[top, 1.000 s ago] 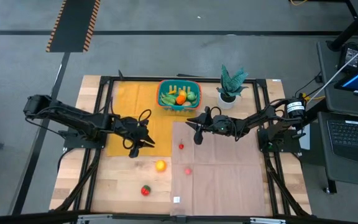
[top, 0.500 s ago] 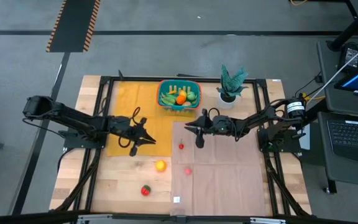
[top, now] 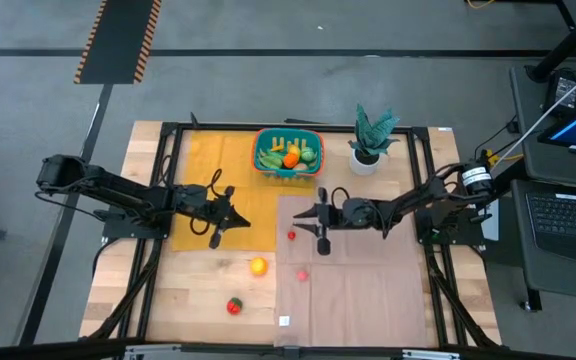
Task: Pick and placing Produce into tupperware
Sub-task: Put the red cherry into the blue basket
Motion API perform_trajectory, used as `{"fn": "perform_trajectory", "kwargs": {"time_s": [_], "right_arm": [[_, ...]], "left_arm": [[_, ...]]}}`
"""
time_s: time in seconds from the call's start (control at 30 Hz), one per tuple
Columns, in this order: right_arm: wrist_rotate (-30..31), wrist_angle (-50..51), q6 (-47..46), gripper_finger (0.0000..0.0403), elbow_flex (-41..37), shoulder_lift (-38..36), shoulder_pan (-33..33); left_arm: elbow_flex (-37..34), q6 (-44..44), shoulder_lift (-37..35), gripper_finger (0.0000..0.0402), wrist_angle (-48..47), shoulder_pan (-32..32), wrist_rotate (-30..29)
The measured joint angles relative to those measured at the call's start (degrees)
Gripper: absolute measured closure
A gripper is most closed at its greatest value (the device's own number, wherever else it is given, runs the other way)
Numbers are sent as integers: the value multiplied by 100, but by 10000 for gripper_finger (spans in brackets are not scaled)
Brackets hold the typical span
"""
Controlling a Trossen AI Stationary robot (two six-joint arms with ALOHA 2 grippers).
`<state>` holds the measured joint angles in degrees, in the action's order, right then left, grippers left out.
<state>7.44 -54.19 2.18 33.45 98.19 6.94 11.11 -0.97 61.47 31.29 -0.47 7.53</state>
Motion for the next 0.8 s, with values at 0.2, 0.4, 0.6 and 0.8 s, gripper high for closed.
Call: {"fn": "perform_trajectory", "kwargs": {"time_s": [0.2, 0.4, 0.6, 0.8], "right_arm": [[-1, 60, -12, 233, 177, 0, 136], [-7, 278, -715, 192, 181, 0, 185], [-15, 641, -811, 181, 183, 0, 186], [-774, 680, -1181, 180, 183, 0, 192]], "left_arm": [[0, -42, 0, 382, 21, -2, 2], [0, -46, 0, 373, 19, -2, 2], [0, -50, 0, 365, 22, -2, 2], [0, -148, 0, 358, 24, -2, 2]]}}
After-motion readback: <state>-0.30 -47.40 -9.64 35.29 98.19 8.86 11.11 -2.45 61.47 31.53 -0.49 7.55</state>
